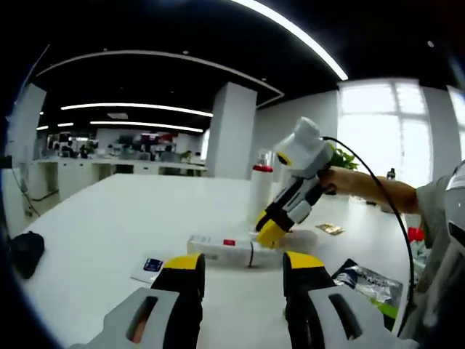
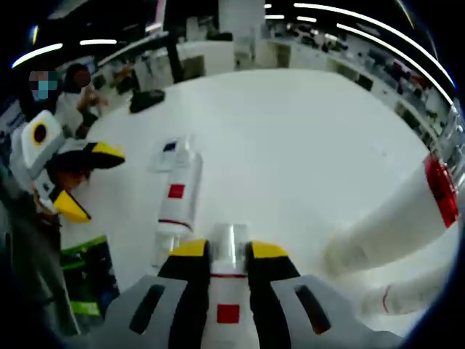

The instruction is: Arrange the skincare products in the storage area until every visible bottle or jar stands upright without overlapping.

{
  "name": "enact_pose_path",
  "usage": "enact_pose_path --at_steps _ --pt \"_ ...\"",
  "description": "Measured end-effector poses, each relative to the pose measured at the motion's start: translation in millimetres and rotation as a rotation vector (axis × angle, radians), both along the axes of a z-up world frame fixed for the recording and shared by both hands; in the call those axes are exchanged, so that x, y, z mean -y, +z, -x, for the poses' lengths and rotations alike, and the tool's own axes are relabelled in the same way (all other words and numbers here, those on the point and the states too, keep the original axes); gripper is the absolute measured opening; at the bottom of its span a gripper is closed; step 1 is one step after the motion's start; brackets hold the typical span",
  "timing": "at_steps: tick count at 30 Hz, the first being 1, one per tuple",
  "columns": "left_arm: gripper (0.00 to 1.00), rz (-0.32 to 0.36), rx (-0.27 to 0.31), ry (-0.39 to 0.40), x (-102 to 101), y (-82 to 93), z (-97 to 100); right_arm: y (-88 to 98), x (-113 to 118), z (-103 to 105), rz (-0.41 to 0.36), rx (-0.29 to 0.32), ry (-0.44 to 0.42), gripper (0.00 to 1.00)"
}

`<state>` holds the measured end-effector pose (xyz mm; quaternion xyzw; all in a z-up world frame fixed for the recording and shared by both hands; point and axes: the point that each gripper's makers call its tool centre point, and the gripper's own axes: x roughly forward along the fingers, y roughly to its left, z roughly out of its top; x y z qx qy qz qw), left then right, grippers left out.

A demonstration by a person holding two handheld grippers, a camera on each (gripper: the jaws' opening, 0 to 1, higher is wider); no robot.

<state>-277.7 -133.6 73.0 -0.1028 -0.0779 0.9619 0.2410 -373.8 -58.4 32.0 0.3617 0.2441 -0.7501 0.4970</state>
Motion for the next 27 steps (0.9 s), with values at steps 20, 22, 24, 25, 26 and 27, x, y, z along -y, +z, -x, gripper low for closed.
enact_pose_path --at_steps 20,22,24,25,26,27 --pt "0.44 -0.02 -0.034 -0.017 -1.7 7.6 1.2 103.3 -53.4 1.3 0.415 -0.247 -0.19 0.17" --pt "0.43 -0.015 -0.043 -0.018 -0.9 8.5 1.9 113.0 -60.1 2.6 0.47 -0.281 -0.207 0.17" --pt "0.43 -0.014 -0.06 -0.014 2.1 11.4 1.8 119.1 -69.3 5.6 0.518 -0.3 -0.251 0.17" --pt "0.43 -0.015 -0.062 -0.012 2.6 11.9 1.9 121.1 -77.0 6.6 0.549 -0.311 -0.277 0.17" --pt "0.43 -0.02 -0.073 -0.006 4.9 14.8 2.1 121.3 -83.5 7.3 0.58 -0.319 -0.298 0.17" --pt "0.43 -0.025 -0.084 -0.001 6.5 17.7 1.7 120.4 -90.9 8.5 0.608 -0.321 -0.33 0.17"
